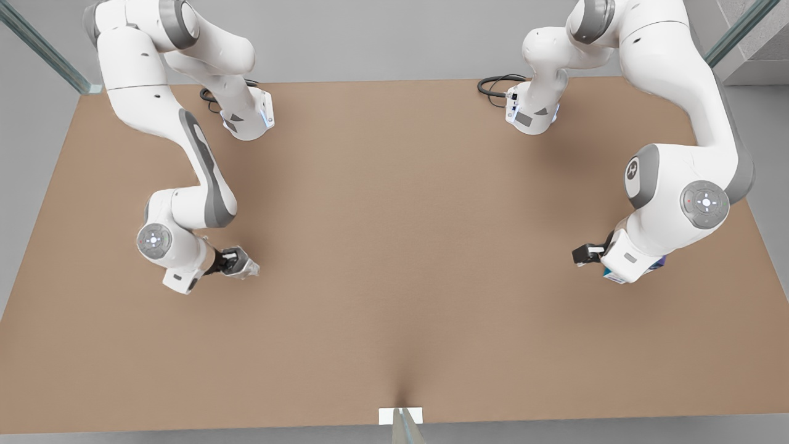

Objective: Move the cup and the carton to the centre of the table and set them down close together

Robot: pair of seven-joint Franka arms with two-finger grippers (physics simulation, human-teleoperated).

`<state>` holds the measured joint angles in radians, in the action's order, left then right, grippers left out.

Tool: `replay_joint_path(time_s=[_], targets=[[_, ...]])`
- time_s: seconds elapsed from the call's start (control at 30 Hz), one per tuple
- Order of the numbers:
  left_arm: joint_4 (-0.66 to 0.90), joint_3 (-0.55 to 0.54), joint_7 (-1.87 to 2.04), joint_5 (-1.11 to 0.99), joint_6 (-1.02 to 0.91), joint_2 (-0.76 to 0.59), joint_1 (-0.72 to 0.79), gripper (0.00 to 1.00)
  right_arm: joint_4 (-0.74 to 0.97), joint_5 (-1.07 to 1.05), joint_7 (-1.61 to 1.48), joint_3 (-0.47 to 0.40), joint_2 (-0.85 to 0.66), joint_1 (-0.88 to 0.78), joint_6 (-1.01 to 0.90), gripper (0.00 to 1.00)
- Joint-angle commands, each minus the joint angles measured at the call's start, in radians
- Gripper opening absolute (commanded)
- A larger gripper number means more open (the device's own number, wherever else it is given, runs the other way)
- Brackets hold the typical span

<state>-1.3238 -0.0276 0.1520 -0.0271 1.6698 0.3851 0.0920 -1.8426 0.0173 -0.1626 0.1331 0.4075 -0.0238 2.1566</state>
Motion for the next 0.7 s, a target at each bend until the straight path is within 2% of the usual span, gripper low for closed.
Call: replay_joint_path(time_s=[0.0,0.07,0.17,0.23,0.37,0.47,0.67], targets=[[0.000,0.000,0.000,0.000,0.001,0.000,0.000,1.00,0.026,0.007,0.040,-0.001,0.013,-0.024,-0.011,0.21],[0.000,0.000,-0.005,0.000,-0.001,0.001,-0.002,1.00,0.126,0.004,0.189,0.026,0.079,-0.100,0.003,0.21],[0.000,0.000,0.000,0.000,-0.001,0.008,-0.006,1.00,0.368,-0.040,0.449,0.030,0.255,-0.266,0.019,0.21],[0.000,0.002,0.003,0.000,0.001,0.009,-0.006,1.00,0.514,-0.039,0.523,0.059,0.362,-0.306,0.043,0.21],[0.000,0.002,0.003,-0.002,0.002,0.017,-0.008,1.00,0.870,-0.043,0.565,0.031,0.597,-0.475,0.036,0.21],[0.000,0.009,0.003,0.000,0.002,0.021,-0.008,1.00,0.922,-0.043,0.557,-0.026,0.659,-0.522,-0.011,0.21],[0.000,0.009,0.003,-0.002,0.001,0.020,-0.006,1.00,0.921,-0.046,0.558,-0.047,0.671,-0.538,-0.004,0.21]])
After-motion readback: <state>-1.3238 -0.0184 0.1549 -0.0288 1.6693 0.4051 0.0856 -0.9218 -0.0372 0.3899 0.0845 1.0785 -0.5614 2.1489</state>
